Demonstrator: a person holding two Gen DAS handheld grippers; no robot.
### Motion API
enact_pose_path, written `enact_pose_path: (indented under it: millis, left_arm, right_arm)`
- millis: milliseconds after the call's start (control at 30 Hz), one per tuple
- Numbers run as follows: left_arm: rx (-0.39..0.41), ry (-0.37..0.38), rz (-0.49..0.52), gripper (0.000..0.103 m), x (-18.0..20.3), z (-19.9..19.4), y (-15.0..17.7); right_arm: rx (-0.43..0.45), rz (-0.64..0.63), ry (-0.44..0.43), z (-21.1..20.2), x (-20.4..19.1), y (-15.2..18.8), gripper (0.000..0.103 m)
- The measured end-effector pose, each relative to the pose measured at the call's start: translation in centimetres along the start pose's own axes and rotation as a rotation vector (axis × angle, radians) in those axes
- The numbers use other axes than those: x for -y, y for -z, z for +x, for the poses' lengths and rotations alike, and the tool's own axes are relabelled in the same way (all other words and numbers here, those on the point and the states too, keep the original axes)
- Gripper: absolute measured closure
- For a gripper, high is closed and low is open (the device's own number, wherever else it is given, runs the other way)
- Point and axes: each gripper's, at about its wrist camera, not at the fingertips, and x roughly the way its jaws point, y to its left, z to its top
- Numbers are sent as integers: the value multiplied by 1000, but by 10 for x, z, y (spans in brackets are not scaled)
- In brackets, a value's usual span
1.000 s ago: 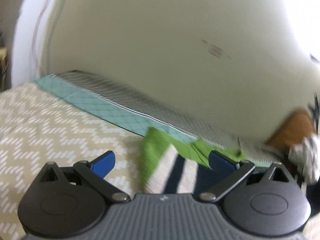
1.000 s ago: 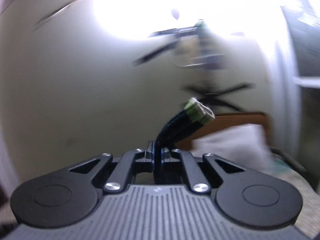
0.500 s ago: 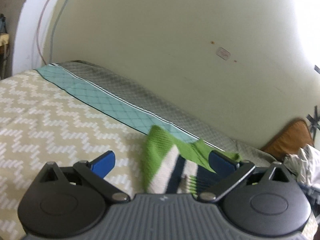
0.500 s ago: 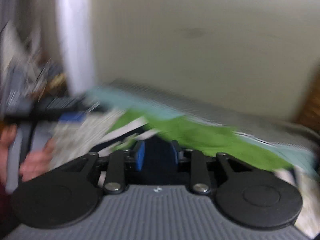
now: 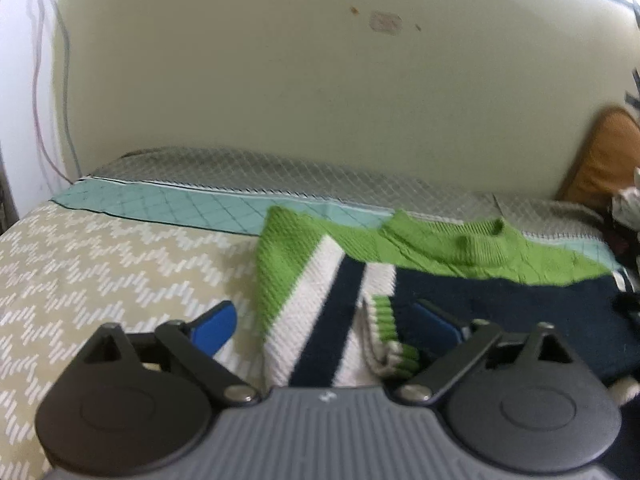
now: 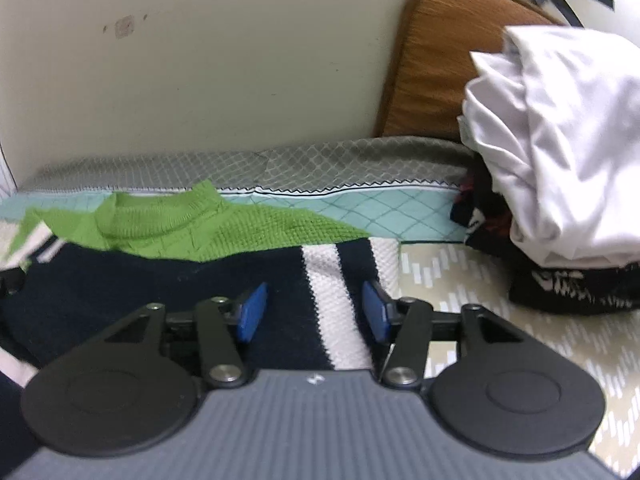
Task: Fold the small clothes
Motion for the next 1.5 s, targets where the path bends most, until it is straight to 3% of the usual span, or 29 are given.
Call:
enact_pose_path:
  millis: [100,200,333,433,467,500,600,667,700,733,833,967,1200,1367,1500]
  left_arm:
    - [27,18,-15,3,-4,-6,0]
    - [51,53,-11,2,-5,-16,-1]
    - [50,101,-82,2,-13,-43,-6]
    - [63,136,-108,2,-25,-75,1]
    - [64,132,-104,2,-30,-85,5]
    - [67,123,-96,2,-37,-98,11]
    - [74,52,-49,2,-60,-137,32]
    - [62,13,-32,2,-77,-161,48]
    - [42,3,-31,2,-85,-172,56]
    - [16,-2,-32,2,-92,-182,66]
    - [-39,20,-36,2,-102,-207,88]
    - [-88,111,-58,3,-104,-236,116]
    - [-169,266,-151,6,-111,-251,161]
    - [-222,367,-217,6,-108,-252,183]
    - [-259,422,-228,6,-99,-244,191]
  right_arm:
    - [37,56,-71,-42,20,7,49]
    - [19,93,-132,-81,35,28,51]
    - [-63,65,-177,-94,37,59,60]
    - [-78,22,-191,-86,25,70,64]
    - [-77,15,-201,-81,21,69,74]
    - [-77,-10,-208,-80,14,70,93]
    - [-22,-89,-119,-89,5,69,95]
    - [63,-135,17,-97,12,69,96]
    - [56,-96,15,-95,20,67,96]
    - [24,-46,-9,-92,26,67,95]
    - [-13,-63,-57,-95,22,74,91]
    - [-2,-10,-187,-129,35,82,90]
    - [-92,23,-447,-187,61,120,84]
    - [-119,33,-520,-222,80,149,71]
    - [-163,52,-546,-238,92,166,69]
